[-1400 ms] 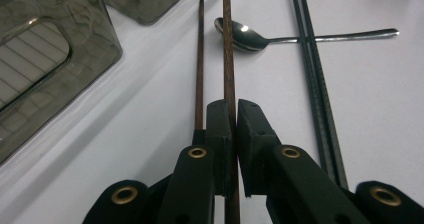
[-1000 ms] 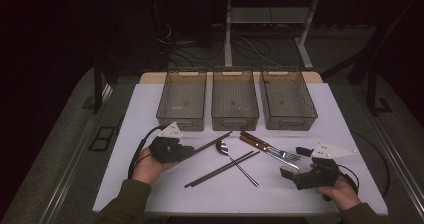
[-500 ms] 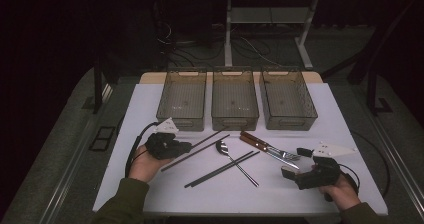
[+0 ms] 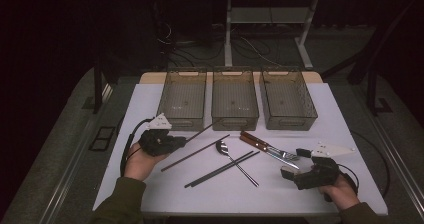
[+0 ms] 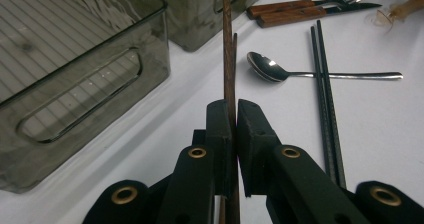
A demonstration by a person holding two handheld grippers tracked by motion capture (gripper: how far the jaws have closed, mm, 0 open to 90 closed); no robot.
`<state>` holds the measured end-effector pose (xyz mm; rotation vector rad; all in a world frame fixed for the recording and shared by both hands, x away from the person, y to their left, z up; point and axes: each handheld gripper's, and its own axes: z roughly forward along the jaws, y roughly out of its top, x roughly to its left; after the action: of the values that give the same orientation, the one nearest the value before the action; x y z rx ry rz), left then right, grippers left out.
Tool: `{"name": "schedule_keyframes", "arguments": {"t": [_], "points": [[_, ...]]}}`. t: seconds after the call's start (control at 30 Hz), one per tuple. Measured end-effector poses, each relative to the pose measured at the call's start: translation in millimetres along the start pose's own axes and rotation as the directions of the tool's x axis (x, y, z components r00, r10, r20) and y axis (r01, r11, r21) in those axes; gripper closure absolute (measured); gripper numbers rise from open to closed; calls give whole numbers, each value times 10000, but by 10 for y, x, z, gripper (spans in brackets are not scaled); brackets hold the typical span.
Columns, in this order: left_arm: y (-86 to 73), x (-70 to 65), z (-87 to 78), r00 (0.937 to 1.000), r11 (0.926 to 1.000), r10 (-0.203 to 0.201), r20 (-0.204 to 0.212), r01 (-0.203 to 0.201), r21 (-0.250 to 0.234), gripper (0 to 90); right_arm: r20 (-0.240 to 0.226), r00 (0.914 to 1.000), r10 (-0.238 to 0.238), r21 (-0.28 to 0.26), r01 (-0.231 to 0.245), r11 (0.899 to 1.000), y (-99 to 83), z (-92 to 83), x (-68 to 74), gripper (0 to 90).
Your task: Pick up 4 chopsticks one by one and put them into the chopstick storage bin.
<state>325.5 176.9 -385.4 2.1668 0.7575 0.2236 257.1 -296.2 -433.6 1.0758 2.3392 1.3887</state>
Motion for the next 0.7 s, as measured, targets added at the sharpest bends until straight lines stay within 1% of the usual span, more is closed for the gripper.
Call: {"name": "schedule_keyframes", "arguments": {"t": [0.2,0.47,0.6,0.7], "points": [[-9,33,-36,9997,9997,-206,-150,204,-121,845,-11,10000,-8,2,8,10000,-1,-2,0,6],[-18,89,-84,9987,9992,-348,-380,340,-222,845,3,10000,29,37,-29,10000,-2,2,0,6],[-26,118,-94,9965,9976,-619,-557,601,-343,845,-7,10000,40,71,-40,10000,-2,4,2,6],[-28,141,-106,9955,9971,-693,-650,671,-353,845,-1,10000,38,61,-38,10000,-3,5,0,6]]}}
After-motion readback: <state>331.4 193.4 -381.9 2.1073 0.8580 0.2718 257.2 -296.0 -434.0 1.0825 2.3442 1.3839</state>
